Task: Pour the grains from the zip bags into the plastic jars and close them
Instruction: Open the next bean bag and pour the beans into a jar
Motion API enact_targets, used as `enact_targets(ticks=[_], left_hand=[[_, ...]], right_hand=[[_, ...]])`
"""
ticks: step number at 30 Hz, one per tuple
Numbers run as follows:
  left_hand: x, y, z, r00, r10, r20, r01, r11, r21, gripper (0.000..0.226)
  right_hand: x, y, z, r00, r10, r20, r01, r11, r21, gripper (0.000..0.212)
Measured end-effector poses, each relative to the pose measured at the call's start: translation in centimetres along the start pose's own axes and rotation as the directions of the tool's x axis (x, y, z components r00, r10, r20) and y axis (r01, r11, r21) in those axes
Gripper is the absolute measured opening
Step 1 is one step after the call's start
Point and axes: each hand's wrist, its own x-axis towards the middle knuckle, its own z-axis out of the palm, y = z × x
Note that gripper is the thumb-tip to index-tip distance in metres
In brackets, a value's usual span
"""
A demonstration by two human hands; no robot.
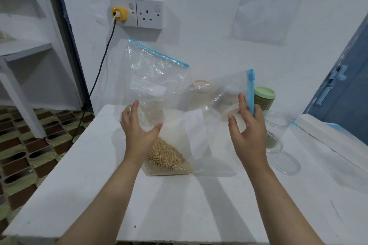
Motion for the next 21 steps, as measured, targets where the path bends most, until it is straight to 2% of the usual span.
enact_targets(ticks=[6, 14, 21], left_hand=[[2.4, 2.1, 2.1, 0.994, 0.09, -0.058, -0.088, 0.995, 0.041, 0.093], [7.1, 7.9, 5.0, 0.962, 0.238, -0.136, -0.228, 0.97, 0.084, 0.088], [9.0, 11.6, 7.0, 0.939, 0.296, -0.176, -0.281, 0.954, 0.107, 0.081]], right_hand=[[2.8, 1.2, -2.1, 0.999, 0.032, 0.035, -0.033, 0.999, 0.035, 0.057], [8.4, 3.3, -4.4, 0.998, 0.067, 0.004, -0.067, 0.991, 0.118, 0.052], [10.1, 5.5, -5.3, 0.99, 0.143, 0.018, -0.143, 0.957, 0.253, 0.052]])
